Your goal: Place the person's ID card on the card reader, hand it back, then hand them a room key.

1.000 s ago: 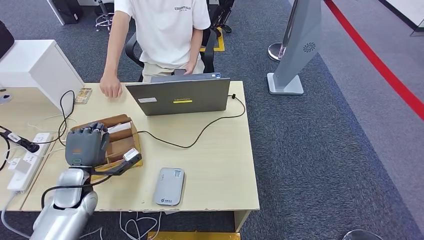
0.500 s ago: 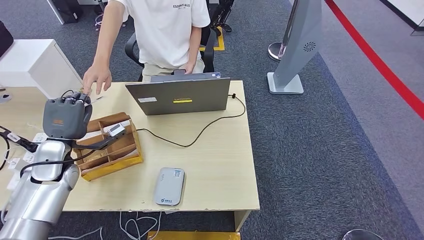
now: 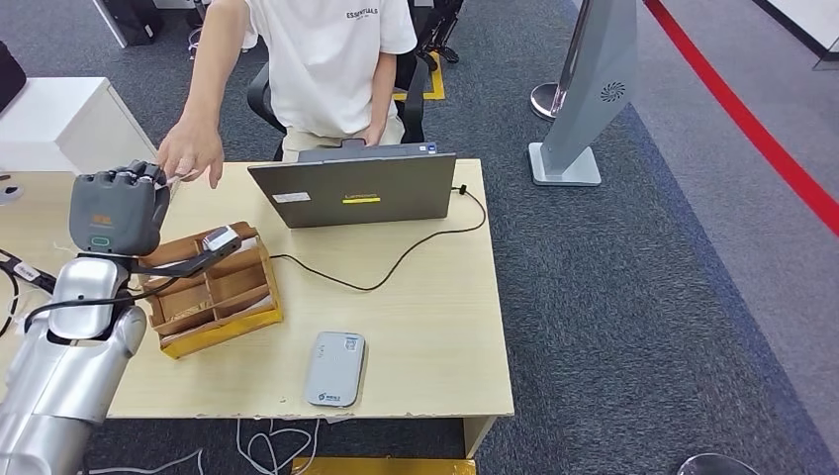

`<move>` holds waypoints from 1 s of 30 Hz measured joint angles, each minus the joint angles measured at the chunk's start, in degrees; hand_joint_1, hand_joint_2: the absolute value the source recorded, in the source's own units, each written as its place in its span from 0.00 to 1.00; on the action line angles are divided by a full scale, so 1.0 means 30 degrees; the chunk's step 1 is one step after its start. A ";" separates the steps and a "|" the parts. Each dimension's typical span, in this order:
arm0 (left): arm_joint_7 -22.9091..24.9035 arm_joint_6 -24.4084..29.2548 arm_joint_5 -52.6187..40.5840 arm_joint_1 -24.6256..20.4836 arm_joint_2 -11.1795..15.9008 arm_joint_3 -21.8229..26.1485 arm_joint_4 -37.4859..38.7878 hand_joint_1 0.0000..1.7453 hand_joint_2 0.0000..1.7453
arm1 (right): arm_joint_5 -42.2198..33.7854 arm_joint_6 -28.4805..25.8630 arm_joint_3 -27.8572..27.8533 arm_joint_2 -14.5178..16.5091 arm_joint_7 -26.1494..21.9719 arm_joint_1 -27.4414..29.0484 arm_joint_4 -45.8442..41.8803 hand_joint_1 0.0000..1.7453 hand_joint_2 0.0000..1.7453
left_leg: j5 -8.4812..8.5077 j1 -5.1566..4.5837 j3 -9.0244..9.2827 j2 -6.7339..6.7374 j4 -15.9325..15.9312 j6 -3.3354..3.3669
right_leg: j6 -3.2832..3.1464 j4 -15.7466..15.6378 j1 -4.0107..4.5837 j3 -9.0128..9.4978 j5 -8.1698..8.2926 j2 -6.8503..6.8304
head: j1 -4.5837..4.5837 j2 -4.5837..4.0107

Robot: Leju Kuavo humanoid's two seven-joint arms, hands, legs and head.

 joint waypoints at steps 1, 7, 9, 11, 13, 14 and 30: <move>0.0000 -0.0020 -0.0004 -0.0018 0.0031 0.0000 0.0027 1.00 1.00 | 0.0038 0.0015 -0.0002 0.0000 0.0007 0.0001 0.0000 0.00 1.00 | 0.0000 0.0000 0.0000 0.0000 0.0000 0.0000 | 0.0000 0.0000 0.0000 -0.0001 0.0000 0.0000 | -0.0002 0.0000; 0.0000 -0.0047 -0.0004 -0.0059 0.0168 0.0000 0.0162 1.00 1.00 | 0.0100 0.0093 0.0000 0.0000 0.0015 -0.0002 0.0000 0.00 1.00 | 0.0000 0.0000 -0.0005 -0.0001 0.0000 0.0000 | 0.0000 0.0000 -0.0001 -0.0005 -0.0001 -0.0001 | 0.0000 0.0000; 0.0000 -0.0051 -0.0007 -0.0061 0.0193 0.0000 0.0182 1.00 1.00 | 0.0100 0.0093 0.0000 0.0000 0.0015 -0.0002 0.0000 0.00 1.00 | 0.0000 -0.0001 -0.0006 -0.0001 0.0000 0.0000 | 0.0000 0.0000 -0.0001 -0.0006 -0.0001 -0.0001 | 0.0002 0.0000; 0.0000 -0.0055 -0.0011 -0.0062 0.0215 0.0000 0.0197 1.00 1.00 | 0.0100 0.0093 0.0000 0.0000 0.0015 -0.0003 0.0000 0.00 1.00 | 0.0000 -0.0001 -0.0007 -0.0001 0.0000 0.0000 | 0.0000 0.0000 -0.0002 -0.0008 0.0000 -0.0001 | 0.0002 0.0000; 0.0000 -0.0055 -0.0009 -0.0063 0.0230 0.0000 0.0201 1.00 1.00 | 0.0100 0.0093 -0.0002 0.0000 0.0015 -0.0004 0.0000 0.00 1.00 | 0.0000 -0.0001 -0.0009 -0.0002 0.0000 0.0000 | 0.0000 0.0000 -0.0002 -0.0009 -0.0001 -0.0002 | 0.0002 0.0000; 0.0000 -0.0055 -0.0009 -0.0064 0.0233 0.0000 0.0202 1.00 1.00 | 0.0100 0.0093 -0.0002 -0.0002 0.0015 -0.0005 0.0000 0.00 1.00 | 0.0000 -0.0001 -0.0009 -0.0002 0.0000 0.0000 | 0.0000 0.0000 -0.0001 -0.0009 -0.0001 -0.0002 | 0.0002 0.0000; 0.0222 -0.0033 -0.0249 -0.0719 0.0357 0.0026 0.1082 0.25 1.00 | 0.0206 0.0151 -0.0026 -0.0007 0.0014 -0.0022 -0.0007 0.00 1.00 | 0.0002 -0.0001 -0.0017 -0.0002 0.0000 -0.0003 | 0.0000 0.0000 -0.0001 -0.0016 0.0000 -0.0002 | 0.0002 0.0000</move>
